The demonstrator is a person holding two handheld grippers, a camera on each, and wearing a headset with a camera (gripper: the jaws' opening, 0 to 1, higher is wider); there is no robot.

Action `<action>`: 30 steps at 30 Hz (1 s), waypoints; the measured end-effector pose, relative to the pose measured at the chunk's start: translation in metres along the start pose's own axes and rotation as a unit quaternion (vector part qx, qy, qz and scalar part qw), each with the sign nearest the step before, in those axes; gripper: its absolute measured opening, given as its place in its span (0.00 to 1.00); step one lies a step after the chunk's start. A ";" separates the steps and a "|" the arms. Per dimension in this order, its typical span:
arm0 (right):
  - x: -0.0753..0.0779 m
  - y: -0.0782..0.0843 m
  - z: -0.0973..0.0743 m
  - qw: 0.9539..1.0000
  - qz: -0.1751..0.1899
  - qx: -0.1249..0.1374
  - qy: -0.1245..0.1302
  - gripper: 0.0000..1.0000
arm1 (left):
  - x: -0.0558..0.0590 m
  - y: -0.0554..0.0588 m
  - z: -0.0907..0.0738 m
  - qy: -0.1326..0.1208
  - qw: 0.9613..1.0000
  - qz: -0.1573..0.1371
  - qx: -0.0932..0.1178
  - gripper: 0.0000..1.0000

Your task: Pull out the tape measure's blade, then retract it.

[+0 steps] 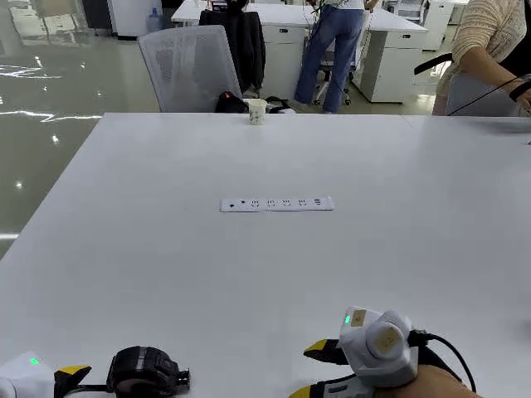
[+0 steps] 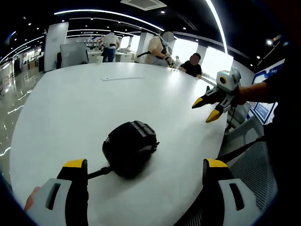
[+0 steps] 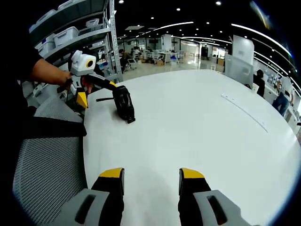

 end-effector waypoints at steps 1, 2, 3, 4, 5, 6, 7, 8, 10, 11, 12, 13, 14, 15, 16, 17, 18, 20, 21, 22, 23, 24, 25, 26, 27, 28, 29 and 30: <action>0.002 0.003 -0.003 1.000 -0.001 0.002 0.001 0.45 | -0.001 0.000 -0.002 0.000 1.000 0.000 -0.001 0.99; 0.003 0.006 -0.006 1.000 -0.002 0.003 0.003 0.45 | -0.003 0.000 -0.004 0.000 1.000 0.001 0.000 0.99; 0.005 0.010 -0.009 1.000 -0.006 0.002 0.005 0.45 | -0.005 0.000 -0.007 -0.001 1.000 -0.001 0.001 0.99; 0.006 0.012 -0.011 1.000 -0.007 0.002 0.007 0.46 | -0.007 0.000 -0.009 -0.002 1.000 -0.002 0.003 0.99; 0.007 0.014 -0.013 1.000 -0.007 0.002 0.008 0.46 | -0.009 0.001 -0.011 -0.003 1.000 -0.003 0.003 0.99; 0.010 0.019 -0.015 1.000 -0.004 0.002 0.010 0.46 | -0.011 0.002 -0.013 -0.004 1.000 -0.003 0.000 0.99; 0.011 0.021 -0.016 1.000 -0.001 0.001 0.011 0.46 | -0.012 0.003 -0.014 -0.005 1.000 0.000 -0.003 0.99; 0.012 0.024 -0.017 1.000 0.000 0.000 0.011 0.46 | -0.013 0.004 -0.015 -0.006 1.000 0.004 -0.007 0.99; 0.013 0.030 -0.021 1.000 0.002 -0.003 0.014 0.47 | -0.015 0.008 -0.018 -0.011 1.000 0.014 -0.015 0.99; 0.013 0.033 -0.024 1.000 0.002 -0.003 0.015 0.48 | -0.016 0.009 -0.020 -0.013 1.000 0.020 -0.016 0.99; 0.014 0.035 -0.026 1.000 0.004 -0.004 0.017 0.50 | -0.016 0.010 -0.021 -0.013 1.000 0.020 -0.016 0.99; 0.014 0.039 -0.028 1.000 0.006 -0.005 0.019 0.51 | -0.017 0.011 -0.022 -0.012 1.000 0.021 -0.018 0.99; 0.015 0.041 -0.030 1.000 0.009 -0.006 0.021 0.52 | -0.018 0.012 -0.022 -0.014 0.999 0.022 -0.020 0.99; 0.016 0.043 -0.033 1.000 0.013 -0.005 0.022 0.54 | -0.018 0.013 -0.023 -0.016 0.999 0.023 -0.022 0.99; 0.016 0.045 -0.035 1.000 0.016 -0.005 0.023 0.55 | -0.019 0.014 -0.024 -0.016 0.999 0.023 -0.023 0.99; 0.016 0.048 -0.038 1.000 0.017 -0.004 0.026 0.56 | -0.019 0.016 -0.025 -0.014 0.999 0.018 -0.025 0.99; 0.017 0.051 -0.040 0.999 0.019 -0.004 0.028 0.57 | -0.020 0.016 -0.025 -0.015 0.999 0.017 -0.025 0.99; 0.019 0.058 -0.044 0.999 0.025 -0.007 0.033 0.59 | -0.022 0.019 -0.026 -0.015 0.999 0.014 -0.029 0.99; 0.021 0.063 -0.046 0.999 0.030 -0.006 0.034 0.60 | -0.022 0.020 -0.026 -0.014 0.999 0.014 -0.027 0.99; 0.021 0.066 -0.048 0.999 0.030 -0.005 0.034 0.59 | -0.022 0.020 -0.026 -0.014 0.999 0.017 -0.026 0.99; 0.022 0.069 -0.049 0.999 0.030 -0.005 0.036 0.59 | -0.020 0.020 -0.027 -0.013 0.999 0.019 -0.027 0.99; 0.023 0.074 -0.050 0.999 0.034 -0.008 0.038 0.60 | -0.018 0.020 -0.027 -0.011 0.999 0.022 -0.029 0.99; 0.025 0.077 -0.052 0.998 0.038 -0.010 0.040 0.61 | -0.017 0.020 -0.027 -0.011 0.999 0.024 -0.031 0.99; 0.026 0.080 -0.053 0.998 0.042 -0.010 0.041 0.63 | -0.017 0.020 -0.026 -0.011 0.999 0.027 -0.033 0.99; 0.028 0.083 -0.055 0.998 0.047 -0.010 0.042 0.65 | -0.018 0.021 -0.026 -0.010 0.999 0.028 -0.035 0.99; 0.028 0.084 -0.057 0.998 0.051 -0.010 0.043 0.67 | -0.018 0.021 -0.025 -0.010 0.999 0.027 -0.036 0.99; 0.029 0.084 -0.061 0.998 0.052 -0.008 0.044 0.68 | -0.018 0.020 -0.026 -0.010 0.999 0.026 -0.036 0.99; 0.030 0.085 -0.063 0.998 0.053 -0.007 0.045 0.69 | -0.017 0.020 -0.026 -0.010 0.999 0.025 -0.037 0.99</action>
Point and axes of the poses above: the centre of the closed fingertips' face, and the gripper's own axes: z roughly forward along the fingers, x roughly to its right, y roughly out of its underside, the point moved 1 cm from there along -z, roughly backward along the fingers, and after that the axes turned 13 degrees about -x, right-handed, at the moved point
